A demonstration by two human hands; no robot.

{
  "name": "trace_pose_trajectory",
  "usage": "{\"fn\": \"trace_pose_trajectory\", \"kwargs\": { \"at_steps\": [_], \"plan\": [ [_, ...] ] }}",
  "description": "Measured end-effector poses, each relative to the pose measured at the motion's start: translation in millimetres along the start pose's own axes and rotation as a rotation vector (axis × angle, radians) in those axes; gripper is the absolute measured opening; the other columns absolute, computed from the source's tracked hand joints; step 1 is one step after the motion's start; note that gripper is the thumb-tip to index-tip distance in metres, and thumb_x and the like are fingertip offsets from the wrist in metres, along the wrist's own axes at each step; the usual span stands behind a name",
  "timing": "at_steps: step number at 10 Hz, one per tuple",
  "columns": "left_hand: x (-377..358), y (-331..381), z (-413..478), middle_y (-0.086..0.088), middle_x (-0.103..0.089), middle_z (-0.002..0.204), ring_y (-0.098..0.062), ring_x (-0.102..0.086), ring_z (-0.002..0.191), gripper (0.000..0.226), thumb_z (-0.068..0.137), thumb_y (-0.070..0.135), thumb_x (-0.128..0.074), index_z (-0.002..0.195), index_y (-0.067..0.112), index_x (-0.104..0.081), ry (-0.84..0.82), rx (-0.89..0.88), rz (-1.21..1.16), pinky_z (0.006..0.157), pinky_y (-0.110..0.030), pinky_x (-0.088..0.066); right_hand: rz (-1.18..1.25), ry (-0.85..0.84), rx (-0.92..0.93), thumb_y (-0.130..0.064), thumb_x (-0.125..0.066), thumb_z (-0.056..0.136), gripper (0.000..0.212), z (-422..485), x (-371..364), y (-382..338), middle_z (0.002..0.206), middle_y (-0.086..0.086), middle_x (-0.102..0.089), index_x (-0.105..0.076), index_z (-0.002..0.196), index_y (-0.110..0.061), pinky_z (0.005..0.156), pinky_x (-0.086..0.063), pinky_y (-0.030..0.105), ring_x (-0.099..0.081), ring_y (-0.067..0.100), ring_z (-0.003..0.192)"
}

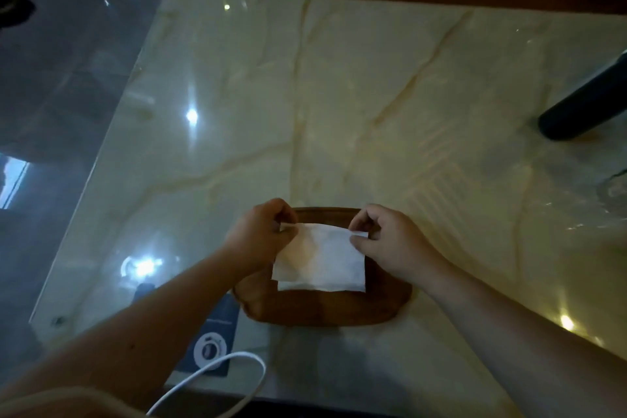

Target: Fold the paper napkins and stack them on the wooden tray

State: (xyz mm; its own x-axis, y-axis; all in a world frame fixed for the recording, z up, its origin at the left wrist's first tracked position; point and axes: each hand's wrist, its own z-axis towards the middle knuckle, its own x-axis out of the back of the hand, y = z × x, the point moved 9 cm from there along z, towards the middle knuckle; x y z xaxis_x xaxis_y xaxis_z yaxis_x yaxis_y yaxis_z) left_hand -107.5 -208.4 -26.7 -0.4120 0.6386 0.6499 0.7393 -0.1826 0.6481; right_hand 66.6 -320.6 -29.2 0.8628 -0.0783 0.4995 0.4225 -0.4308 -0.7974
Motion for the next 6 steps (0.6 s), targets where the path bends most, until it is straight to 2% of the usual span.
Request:
{"fn": "trace_pose_trajectory", "kwargs": {
  "at_steps": [1, 2, 3, 4, 5, 6],
  "plan": [
    [-7.8, -10.4, 0.4, 0.017, -0.053, 0.08, -0.006, -0.055, 0.075, 0.022, 0.083, 0.02, -0.065, 0.077, 0.037, -0.053, -0.037, 0.014, 0.034, 0.065, -0.03, -0.051, -0.082, -0.018, 0.007, -0.018, -0.068, 0.077, 0.014, -1.2, -8.7, -0.9, 0.074, -0.008, -0.063, -0.06, 0.081, -0.029, 0.05, -0.039, 0.016, -0.052, 0.002, 0.053],
    [-12.2, -10.3, -1.9, 0.011, -0.055, 0.084, -0.01, -0.055, 0.076, 0.016, 0.084, 0.019, -0.063, 0.084, 0.032, -0.054, -0.054, -0.04, 0.116, 0.067, -0.03, -0.051, -0.2, -0.009, 0.052, -0.018, -0.067, 0.078, 0.012, -1.8, -11.4, -5.8, 0.078, -0.012, -0.061, -0.06, 0.083, -0.027, 0.053, -0.036, 0.013, -0.053, 0.001, 0.063],
    [-13.8, 0.9, -6.6, 0.004, -0.057, 0.097, -0.017, -0.056, 0.083, 0.009, 0.085, 0.021, -0.06, 0.089, 0.027, -0.056, -0.014, -0.203, 0.318, 0.066, -0.034, -0.051, -0.4, 0.021, 0.134, -0.018, -0.062, 0.079, 0.008, -2.2, -12.8, -13.7, 0.087, -0.01, -0.056, -0.059, 0.083, -0.024, 0.062, -0.042, 0.025, -0.053, 0.007, 0.077],
    [-13.3, 12.4, -10.6, 0.002, -0.054, 0.103, -0.018, -0.053, 0.091, 0.011, 0.086, 0.024, -0.058, 0.097, 0.026, -0.056, 0.028, -0.34, 0.503, 0.066, -0.032, -0.049, -0.545, 0.053, 0.171, -0.02, -0.063, 0.08, 0.008, -4.2, -10.9, -20.1, 0.093, -0.006, -0.052, -0.058, 0.085, -0.023, 0.063, -0.045, 0.029, -0.052, 0.013, 0.081],
    [-13.0, 24.8, -11.0, -0.001, -0.053, 0.105, -0.02, -0.05, 0.097, 0.018, 0.087, 0.028, -0.056, 0.104, 0.024, -0.055, 0.033, -0.467, 0.629, 0.075, -0.033, -0.046, -0.634, 0.057, 0.242, -0.023, -0.063, 0.079, 0.009, -7.0, -7.9, -30.2, 0.092, -0.003, -0.05, -0.058, 0.085, -0.02, 0.066, -0.043, 0.028, -0.052, 0.016, 0.085],
    [-6.8, 39.5, -9.8, -0.002, -0.054, 0.116, -0.021, -0.047, 0.107, 0.03, 0.086, 0.036, -0.055, 0.114, 0.024, -0.051, 0.049, -0.544, 0.695, 0.087, -0.037, -0.043, -0.665, 0.068, 0.293, -0.028, -0.062, 0.079, 0.016, -8.8, -1.1, -49.6, 0.098, -0.001, -0.052, -0.058, 0.091, -0.019, 0.074, -0.044, 0.031, -0.052, 0.019, 0.092]
  ]
}}
